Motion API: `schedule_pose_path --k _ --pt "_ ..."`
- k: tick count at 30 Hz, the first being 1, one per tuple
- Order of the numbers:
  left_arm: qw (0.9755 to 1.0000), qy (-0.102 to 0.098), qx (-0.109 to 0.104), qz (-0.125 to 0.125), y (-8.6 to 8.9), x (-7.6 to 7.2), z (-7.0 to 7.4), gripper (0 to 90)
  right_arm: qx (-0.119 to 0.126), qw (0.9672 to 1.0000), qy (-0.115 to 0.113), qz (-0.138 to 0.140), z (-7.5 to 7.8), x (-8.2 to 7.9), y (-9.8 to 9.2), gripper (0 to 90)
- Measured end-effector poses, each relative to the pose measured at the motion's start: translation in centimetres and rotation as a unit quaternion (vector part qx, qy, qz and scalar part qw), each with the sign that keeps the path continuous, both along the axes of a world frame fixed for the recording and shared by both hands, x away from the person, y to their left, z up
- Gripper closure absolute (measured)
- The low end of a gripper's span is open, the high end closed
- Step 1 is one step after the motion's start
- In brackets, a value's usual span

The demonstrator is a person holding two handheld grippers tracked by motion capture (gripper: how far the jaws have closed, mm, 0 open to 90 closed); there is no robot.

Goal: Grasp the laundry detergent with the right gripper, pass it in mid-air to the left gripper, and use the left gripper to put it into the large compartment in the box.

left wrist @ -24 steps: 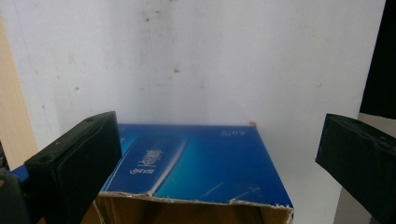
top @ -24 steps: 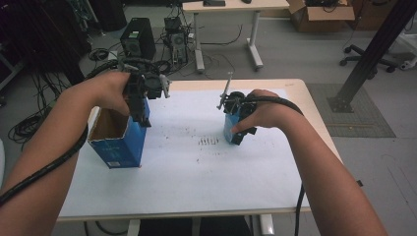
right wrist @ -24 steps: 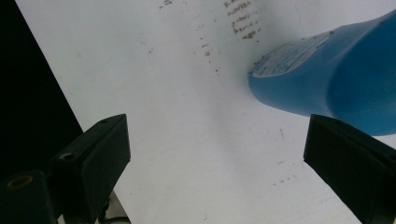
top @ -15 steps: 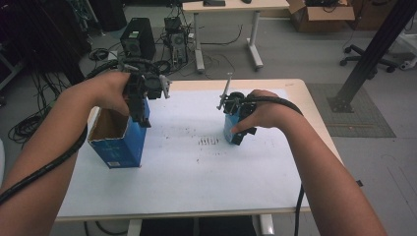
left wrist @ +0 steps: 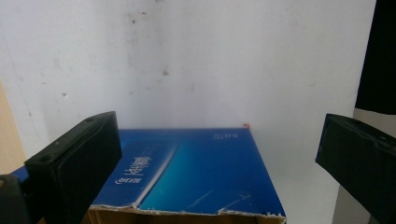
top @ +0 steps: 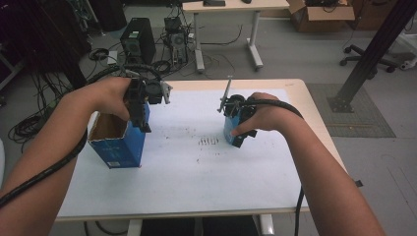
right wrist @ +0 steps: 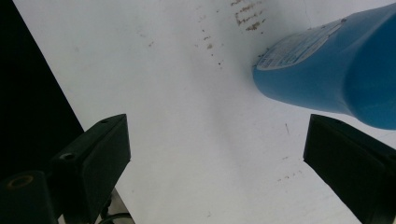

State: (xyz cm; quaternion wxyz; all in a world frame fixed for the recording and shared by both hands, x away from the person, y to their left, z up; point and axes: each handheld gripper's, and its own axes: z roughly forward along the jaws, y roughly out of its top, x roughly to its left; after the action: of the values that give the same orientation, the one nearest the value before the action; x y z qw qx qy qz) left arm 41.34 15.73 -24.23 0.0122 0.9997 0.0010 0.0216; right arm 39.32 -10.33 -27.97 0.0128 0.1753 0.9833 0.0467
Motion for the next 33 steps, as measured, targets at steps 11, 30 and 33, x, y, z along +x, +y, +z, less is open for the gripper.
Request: schedule_pose_path --k 11,30,33 --pt "0.9999 -0.001 -0.011 -0.012 -0.3 -0.9 0.4 0.4 0.007 0.9997 0.000 -0.023 -0.7 -0.8 -1.0 7.5" --pt "0.9993 -0.001 -0.023 -0.028 -0.2 -4.3 0.7 0.4 0.022 0.9968 -0.011 -0.076 -2.0 -1.1 -2.7 7.0" --pt "0.9992 0.004 -0.026 -0.031 -0.3 -4.8 0.4 0.4 0.027 0.9964 -0.012 -0.080 -2.2 -1.1 -2.8 7.0"
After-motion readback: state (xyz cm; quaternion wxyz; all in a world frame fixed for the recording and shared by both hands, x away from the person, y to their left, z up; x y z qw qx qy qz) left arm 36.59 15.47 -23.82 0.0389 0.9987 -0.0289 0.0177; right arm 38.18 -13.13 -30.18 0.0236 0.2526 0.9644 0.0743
